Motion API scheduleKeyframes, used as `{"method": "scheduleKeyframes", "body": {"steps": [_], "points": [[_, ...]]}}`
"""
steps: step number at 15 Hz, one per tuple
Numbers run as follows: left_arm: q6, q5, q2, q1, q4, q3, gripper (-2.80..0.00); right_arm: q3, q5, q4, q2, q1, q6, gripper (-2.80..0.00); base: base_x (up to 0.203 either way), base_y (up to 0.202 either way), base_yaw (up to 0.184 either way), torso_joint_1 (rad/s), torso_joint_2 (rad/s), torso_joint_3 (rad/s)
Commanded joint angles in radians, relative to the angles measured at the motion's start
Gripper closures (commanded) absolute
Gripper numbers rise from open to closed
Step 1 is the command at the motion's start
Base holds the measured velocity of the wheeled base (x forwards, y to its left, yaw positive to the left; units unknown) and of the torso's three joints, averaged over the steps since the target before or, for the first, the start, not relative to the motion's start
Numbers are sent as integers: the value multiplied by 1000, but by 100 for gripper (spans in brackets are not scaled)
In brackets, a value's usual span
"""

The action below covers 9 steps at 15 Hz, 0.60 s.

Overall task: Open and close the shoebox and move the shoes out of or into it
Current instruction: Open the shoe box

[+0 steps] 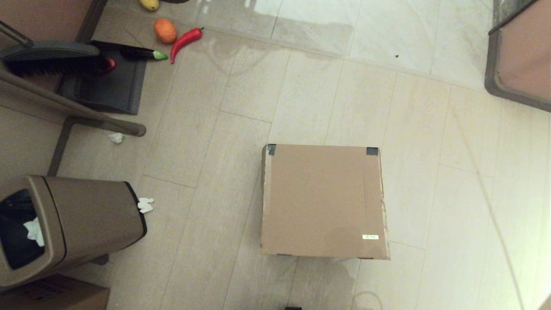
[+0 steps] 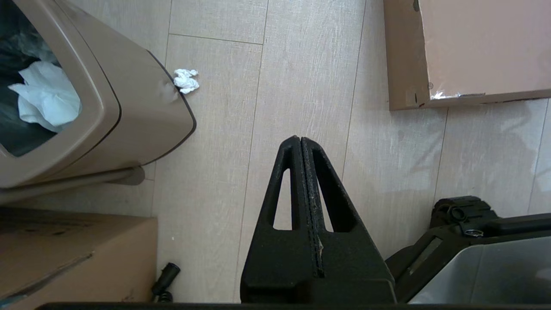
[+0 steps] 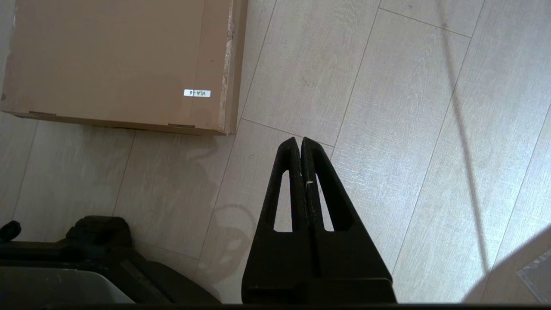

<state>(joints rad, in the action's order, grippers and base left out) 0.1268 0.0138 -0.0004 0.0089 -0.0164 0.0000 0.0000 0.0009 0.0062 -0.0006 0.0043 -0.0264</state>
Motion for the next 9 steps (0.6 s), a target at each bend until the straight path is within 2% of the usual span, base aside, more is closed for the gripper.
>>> {"method": "scheduleKeyframes", "body": {"steps": [1, 9], "points": [[1, 0, 0, 0, 1, 0, 0, 2, 1, 0, 1, 0, -4, 0, 0, 0, 0, 0, 0, 0], [-29, -2, 0, 0, 1, 0, 0, 0, -1, -3, 1, 1, 10, 0, 0, 0, 0, 0, 0, 0]]}}
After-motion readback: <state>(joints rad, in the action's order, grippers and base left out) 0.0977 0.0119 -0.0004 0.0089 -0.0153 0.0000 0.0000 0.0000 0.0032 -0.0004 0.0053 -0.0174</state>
